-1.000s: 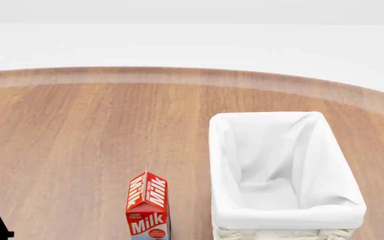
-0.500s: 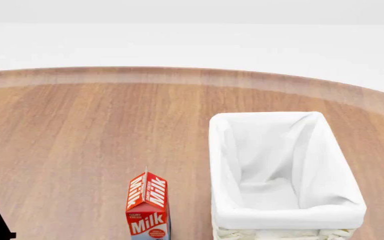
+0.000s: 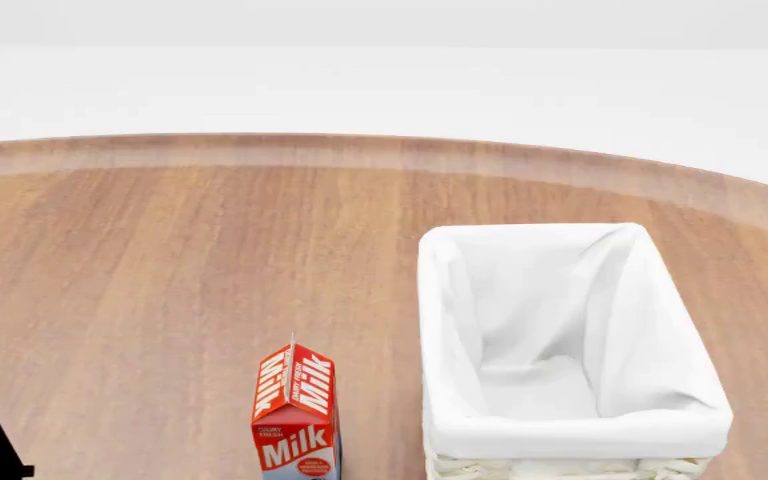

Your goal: Pick up the alphabet soup and the tomato sauce, and put them in the basket.

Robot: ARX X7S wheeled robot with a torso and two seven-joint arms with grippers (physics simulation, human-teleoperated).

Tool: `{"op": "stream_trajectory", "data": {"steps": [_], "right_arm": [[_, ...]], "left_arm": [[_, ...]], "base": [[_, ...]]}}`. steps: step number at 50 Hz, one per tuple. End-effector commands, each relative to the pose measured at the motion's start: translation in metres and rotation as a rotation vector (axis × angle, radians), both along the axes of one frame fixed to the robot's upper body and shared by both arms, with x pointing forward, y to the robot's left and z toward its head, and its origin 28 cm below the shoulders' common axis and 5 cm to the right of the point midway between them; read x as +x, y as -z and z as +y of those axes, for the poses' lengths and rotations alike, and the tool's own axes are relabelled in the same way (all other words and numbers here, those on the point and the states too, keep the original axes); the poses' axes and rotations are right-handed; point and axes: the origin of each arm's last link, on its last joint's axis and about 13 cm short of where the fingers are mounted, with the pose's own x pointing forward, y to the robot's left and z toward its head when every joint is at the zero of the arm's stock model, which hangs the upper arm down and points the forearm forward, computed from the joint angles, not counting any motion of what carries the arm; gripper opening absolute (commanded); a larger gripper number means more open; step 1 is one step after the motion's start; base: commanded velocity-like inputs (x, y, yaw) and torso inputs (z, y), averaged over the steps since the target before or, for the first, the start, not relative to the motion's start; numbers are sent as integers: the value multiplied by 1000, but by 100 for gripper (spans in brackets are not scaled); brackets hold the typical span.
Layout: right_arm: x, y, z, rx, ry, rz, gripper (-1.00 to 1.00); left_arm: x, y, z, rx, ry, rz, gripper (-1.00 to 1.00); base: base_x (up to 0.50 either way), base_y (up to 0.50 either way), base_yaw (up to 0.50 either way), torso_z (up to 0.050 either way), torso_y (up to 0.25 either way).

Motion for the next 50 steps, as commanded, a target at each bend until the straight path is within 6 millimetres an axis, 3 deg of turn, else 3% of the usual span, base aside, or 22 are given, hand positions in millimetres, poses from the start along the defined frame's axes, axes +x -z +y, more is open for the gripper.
{"op": "stream_trajectory", "data": {"steps": [1,11,20,27,37,40,44,45,50], "right_arm": [[10,-41,1,-17,-31,-158,-100],[17,-77,0,-17,-28,-263,-100],[28,-99,1,-29,-36,-376,-100],[40,-145,3,-29,-45,-499,-100],[52,-158,8,-32,-55,-574,-100],[61,-181,10,-21,-49,-621,-100],[72,-183,14,-15,-54,-659,-100],[75,-197,14,-20,-52,-678,-100],[89,-197,15,-8,-38,-706,-100]], "left_arm": [[-1,-1,0,-2,-1,0,100],[-2,-1,1,1,-4,-2,100],[-1,-2,1,4,-2,-4,100],[-2,-2,0,4,0,-4,100],[0,-1,1,2,-4,-1,100],[-1,-1,0,3,-4,-3,100],[-1,-2,0,5,-3,-3,100],[-1,-2,0,4,-2,-4,100],[0,-1,1,0,-4,-3,100]], "base": [[0,0,0,0,0],[0,0,0,0,0],[0,0,0,0,0],[0,0,0,0,0],[0,0,0,0,1],[0,0,0,0,0],[0,0,0,0,0],[0,0,0,0,0],[0,0,0,0,0]]}}
